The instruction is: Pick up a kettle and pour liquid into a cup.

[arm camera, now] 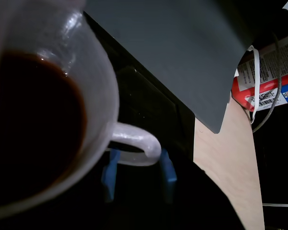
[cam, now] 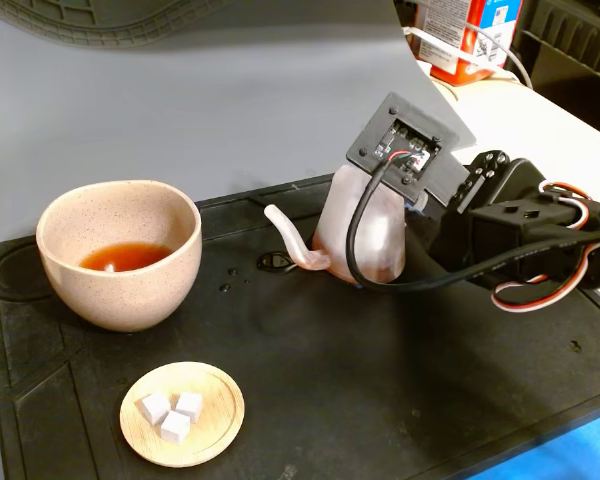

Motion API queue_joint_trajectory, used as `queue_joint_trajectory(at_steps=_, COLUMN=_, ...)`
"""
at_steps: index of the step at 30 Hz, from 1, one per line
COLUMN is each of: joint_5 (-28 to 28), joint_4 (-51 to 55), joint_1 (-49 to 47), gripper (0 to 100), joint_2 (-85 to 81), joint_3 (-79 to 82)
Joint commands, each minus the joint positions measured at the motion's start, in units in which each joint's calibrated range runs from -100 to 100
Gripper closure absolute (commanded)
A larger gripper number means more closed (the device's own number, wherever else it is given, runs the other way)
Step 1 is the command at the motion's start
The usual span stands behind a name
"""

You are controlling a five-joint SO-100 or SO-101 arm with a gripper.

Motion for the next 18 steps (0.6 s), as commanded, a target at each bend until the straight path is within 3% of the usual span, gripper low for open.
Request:
queue_joint_trajectory(at_steps=1, joint_5=-0.08, joint_4=-0.86, joint_1=-0.27, gripper=88, joint_2=-1.26, joint_3=0.14)
queue_joint_trajectory(at_steps=12, joint_5=-0.18, joint_4=-0.86, joint_1=1.63, gripper=89, joint_2=-24.90, joint_3=23.74)
queue_joint_trajectory(at_steps=16, joint_5=-4.17, joint_4=-0.34, joint_1=-0.50, gripper=90, joint_2=-39.66, joint_3=33.81)
queue_joint_trajectory(at_steps=18, joint_5=-5.48, joint_4=-0.26, joint_1=-0.20, gripper=99, joint_2=-49.39, joint_3=38.80)
